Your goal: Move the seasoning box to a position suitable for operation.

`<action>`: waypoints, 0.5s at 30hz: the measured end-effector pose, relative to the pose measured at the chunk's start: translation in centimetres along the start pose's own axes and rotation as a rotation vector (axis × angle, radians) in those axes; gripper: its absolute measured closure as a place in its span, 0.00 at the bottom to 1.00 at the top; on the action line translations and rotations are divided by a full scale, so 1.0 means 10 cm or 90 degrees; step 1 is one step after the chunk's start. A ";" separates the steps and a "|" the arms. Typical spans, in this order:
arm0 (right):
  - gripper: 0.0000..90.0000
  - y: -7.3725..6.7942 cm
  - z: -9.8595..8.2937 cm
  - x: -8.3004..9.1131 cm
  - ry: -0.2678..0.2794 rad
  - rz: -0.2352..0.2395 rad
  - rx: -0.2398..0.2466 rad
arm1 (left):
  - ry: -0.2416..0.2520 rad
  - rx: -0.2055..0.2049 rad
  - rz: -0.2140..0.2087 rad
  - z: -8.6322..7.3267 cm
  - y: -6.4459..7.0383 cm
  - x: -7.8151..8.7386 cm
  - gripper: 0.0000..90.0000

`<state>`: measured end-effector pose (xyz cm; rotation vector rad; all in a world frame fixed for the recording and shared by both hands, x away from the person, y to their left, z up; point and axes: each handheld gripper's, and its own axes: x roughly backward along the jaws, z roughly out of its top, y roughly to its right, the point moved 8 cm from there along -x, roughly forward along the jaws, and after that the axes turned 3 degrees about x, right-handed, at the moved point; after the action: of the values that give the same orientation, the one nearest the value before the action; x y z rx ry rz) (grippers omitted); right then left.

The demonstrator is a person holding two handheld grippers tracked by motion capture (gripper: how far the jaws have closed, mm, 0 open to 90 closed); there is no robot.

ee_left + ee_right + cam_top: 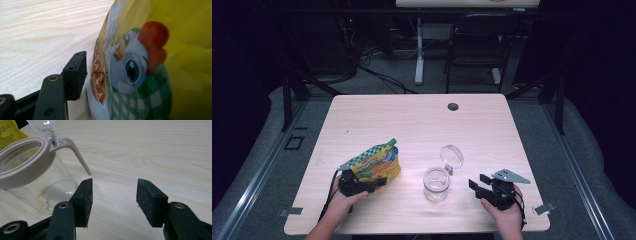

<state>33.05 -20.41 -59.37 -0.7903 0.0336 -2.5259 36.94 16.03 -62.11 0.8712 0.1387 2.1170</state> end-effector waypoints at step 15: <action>0.53 0.00 0.00 0.00 -0.002 0.003 0.002 | 0.014 -0.013 -0.002 -0.03 -0.02 -0.03 0.44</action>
<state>33.04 -20.38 -59.39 -0.7927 0.0309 -2.5199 37.00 16.03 -62.55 0.8360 0.1295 2.1224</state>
